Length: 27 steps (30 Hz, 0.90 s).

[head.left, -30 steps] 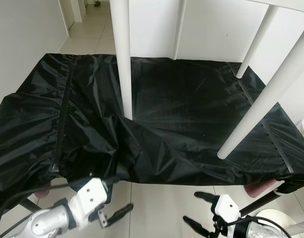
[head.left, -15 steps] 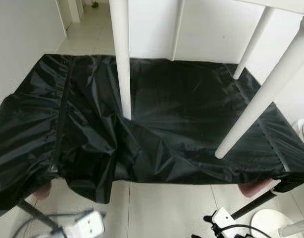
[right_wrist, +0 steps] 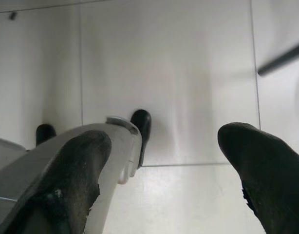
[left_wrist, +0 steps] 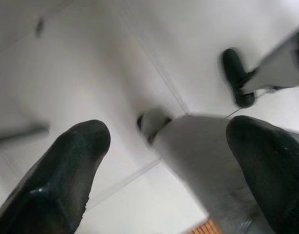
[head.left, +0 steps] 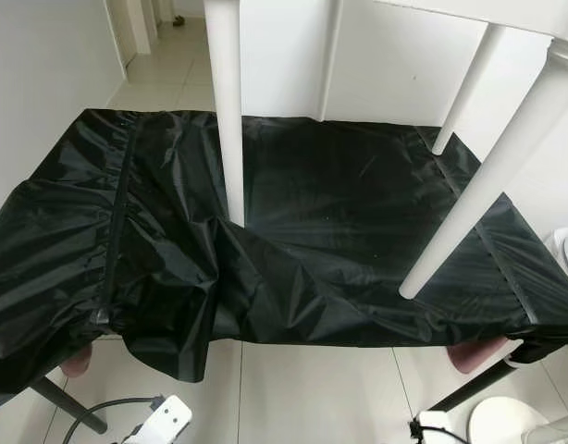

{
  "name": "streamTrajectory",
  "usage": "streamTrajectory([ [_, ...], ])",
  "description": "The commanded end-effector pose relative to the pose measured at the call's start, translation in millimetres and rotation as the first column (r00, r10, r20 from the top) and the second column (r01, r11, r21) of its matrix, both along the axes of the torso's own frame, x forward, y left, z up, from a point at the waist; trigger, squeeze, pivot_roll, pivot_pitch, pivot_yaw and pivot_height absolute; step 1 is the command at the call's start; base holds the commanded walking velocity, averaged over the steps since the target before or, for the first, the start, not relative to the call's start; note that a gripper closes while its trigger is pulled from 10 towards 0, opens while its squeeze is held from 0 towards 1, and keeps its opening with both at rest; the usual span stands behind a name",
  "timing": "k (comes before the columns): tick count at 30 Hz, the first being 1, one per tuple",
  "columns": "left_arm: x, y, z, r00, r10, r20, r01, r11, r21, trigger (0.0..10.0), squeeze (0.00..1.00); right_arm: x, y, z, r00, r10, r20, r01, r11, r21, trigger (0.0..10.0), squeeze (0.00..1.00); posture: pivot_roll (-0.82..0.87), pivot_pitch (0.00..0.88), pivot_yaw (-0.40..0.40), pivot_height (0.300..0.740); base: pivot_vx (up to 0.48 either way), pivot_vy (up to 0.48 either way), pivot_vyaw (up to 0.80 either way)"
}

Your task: Building children table

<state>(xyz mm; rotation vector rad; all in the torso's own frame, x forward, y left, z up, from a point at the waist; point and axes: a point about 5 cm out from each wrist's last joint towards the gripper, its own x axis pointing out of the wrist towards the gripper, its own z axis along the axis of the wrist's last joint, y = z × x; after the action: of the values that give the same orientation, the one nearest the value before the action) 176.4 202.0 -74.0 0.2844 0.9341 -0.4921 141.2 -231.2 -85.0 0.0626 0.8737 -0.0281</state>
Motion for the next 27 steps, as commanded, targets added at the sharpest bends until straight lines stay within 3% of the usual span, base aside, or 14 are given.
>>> streamTrajectory([
  [1, -4.7, 9.2, -5.2, 0.992, 0.123, -0.003, -0.122, 0.989, 0.085, 10.0, 0.0, -9.0, -0.6, -5.4, 0.997, -0.049, -0.054, 0.048, 0.998, -0.027, 10.0, 0.0, 0.07, 0.054, -0.031, 0.74, 0.0, 0.0, 0.0],
  [2, -6.0, 5.3, -8.9, 0.982, 0.187, -0.02, -0.184, 0.979, 0.089, 10.0, 0.0, -14.1, 2.7, -10.0, 0.993, -0.059, -0.106, 0.051, 0.996, -0.08, 10.0, 0.0, 0.07, 0.047, -0.029, 0.74, 0.0, 0.0, 0.0],
  [5, -6.5, 3.2, -10.1, 0.981, 0.191, -0.022, -0.188, 0.977, 0.1, 10.0, 0.0, -14.6, 4.8, -11.0, 0.992, -0.045, -0.119, 0.033, 0.994, -0.101, 10.0, 0.0, 0.07, 0.047, -0.029, 0.74, 0.0, 0.0, 0.0],
  [7, -8.2, -8.0, -13.7, 0.992, 0.128, -0.021, -0.124, 0.981, 0.147, 10.0, 0.0, -13.3, 14.2, -13.0, 0.991, 0.007, -0.131, -0.022, 0.993, -0.114, 10.0, 0.0, 0.07, 0.026, -0.026, 0.74, 0.0, 0.0, 0.0],
  [12, -4.5, -22.9, -14.1, 0.997, 0.079, 0.0, -0.078, 0.985, 0.152, 10.0, 0.0, -9.3, 18.1, -13.1, 0.991, -0.025, -0.132, 0.01, 0.994, -0.112, 10.0, 0.0, 0.06, 0.012, -0.02, 0.74, 0.0, 0.0, 0.0],
  [18, -4.7, -32.0, -15.4, 0.998, 0.063, -0.006, -0.062, 0.988, 0.141, 10.0, 0.0, -9.4, 21.6, -14.3, 0.989, -0.032, -0.144, 0.016, 0.993, -0.114, 10.0, 0.0, 0.06, 0.002, -0.025, 0.74, 0.0, 0.0, 0.0],
  [20, -6.3, -38.4, -16.9, 0.999, 0.031, -0.015, -0.029, 0.988, 0.153, 10.0, 0.0, -9.0, 29.7, -15.9, 0.987, -0.008, -0.158, -0.009, 0.994, -0.105, 10.0, 0.0, 0.07, 0.0, -0.031, 0.74, 0.0, 0.0, 0.0],
  [27, -7.7, -39.6, -18.2, 0.998, 0.043, -0.038, -0.037, 0.988, 0.152, 10.0, 0.0, -7.9, 33.6, -16.5, 0.984, 0.042, -0.175, -0.063, 0.992, -0.113, 10.0, 0.0, 0.07, 0.0, -0.037, 0.74, 0.0, 0.0, 0.0],
])
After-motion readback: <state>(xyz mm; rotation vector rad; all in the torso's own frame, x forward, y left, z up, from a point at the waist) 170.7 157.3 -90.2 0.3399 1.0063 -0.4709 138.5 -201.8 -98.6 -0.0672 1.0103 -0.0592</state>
